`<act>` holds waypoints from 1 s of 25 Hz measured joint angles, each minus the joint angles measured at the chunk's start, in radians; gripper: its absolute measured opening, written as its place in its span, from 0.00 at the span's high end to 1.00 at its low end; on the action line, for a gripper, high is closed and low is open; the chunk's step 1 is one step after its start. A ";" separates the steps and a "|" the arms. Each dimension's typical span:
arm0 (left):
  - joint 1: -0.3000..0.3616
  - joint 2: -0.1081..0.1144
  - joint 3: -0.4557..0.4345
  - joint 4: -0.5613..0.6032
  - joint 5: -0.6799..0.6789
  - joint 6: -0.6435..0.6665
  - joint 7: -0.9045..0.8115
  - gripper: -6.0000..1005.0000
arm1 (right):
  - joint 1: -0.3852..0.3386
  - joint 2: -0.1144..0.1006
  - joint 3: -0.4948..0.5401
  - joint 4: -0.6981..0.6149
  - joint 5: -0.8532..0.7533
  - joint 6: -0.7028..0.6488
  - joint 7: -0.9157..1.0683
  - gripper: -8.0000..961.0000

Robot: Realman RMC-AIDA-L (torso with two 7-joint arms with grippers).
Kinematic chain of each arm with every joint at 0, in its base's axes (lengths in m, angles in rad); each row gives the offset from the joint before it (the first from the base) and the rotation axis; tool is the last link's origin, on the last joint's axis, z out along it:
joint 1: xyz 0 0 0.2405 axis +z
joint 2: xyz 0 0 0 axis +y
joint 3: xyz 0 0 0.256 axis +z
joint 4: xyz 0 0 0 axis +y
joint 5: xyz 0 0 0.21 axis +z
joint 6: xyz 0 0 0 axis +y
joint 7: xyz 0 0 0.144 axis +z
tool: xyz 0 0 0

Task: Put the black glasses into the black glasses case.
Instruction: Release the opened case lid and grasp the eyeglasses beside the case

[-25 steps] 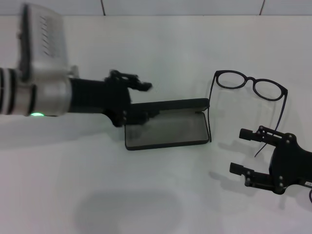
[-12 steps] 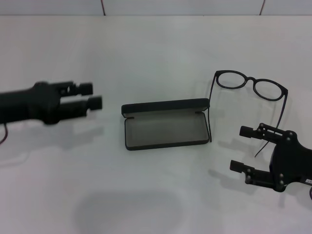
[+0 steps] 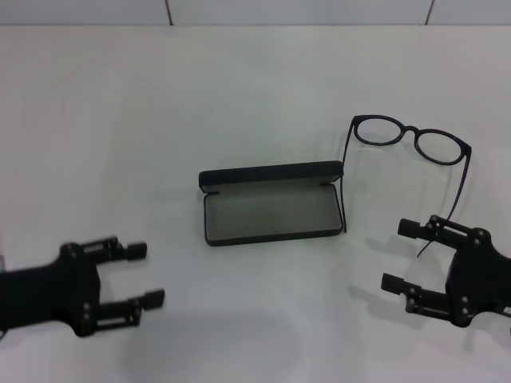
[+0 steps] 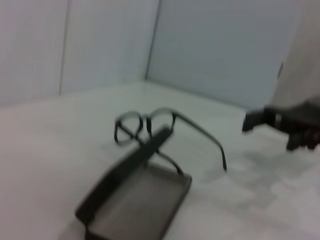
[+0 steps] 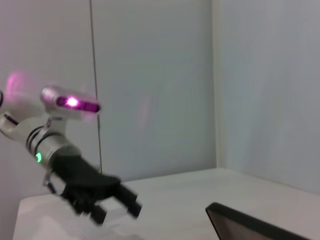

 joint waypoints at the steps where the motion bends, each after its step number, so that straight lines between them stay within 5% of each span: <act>1: 0.001 -0.007 -0.001 -0.003 0.024 -0.011 0.010 0.30 | 0.000 0.000 0.000 0.010 0.000 0.002 -0.001 0.22; 8: -0.002 -0.020 -0.003 -0.027 0.062 -0.031 0.058 0.26 | 0.002 -0.004 0.032 0.009 0.000 0.018 0.049 0.22; 14: -0.005 -0.018 -0.004 -0.028 0.035 0.013 0.056 0.26 | 0.004 -0.020 0.060 -0.203 -0.059 0.056 0.380 0.22; 15: -0.005 -0.018 -0.004 -0.028 0.035 0.015 0.056 0.26 | 0.012 -0.032 0.062 -0.339 -0.144 0.087 0.548 0.22; 19: -0.005 -0.017 -0.005 -0.029 0.034 0.017 0.056 0.26 | 0.058 -0.070 0.071 -0.529 -0.303 0.117 0.828 0.23; 25: -0.007 -0.018 -0.003 -0.031 0.033 0.018 0.056 0.26 | 0.264 -0.146 0.102 -0.591 -0.582 0.089 1.182 0.24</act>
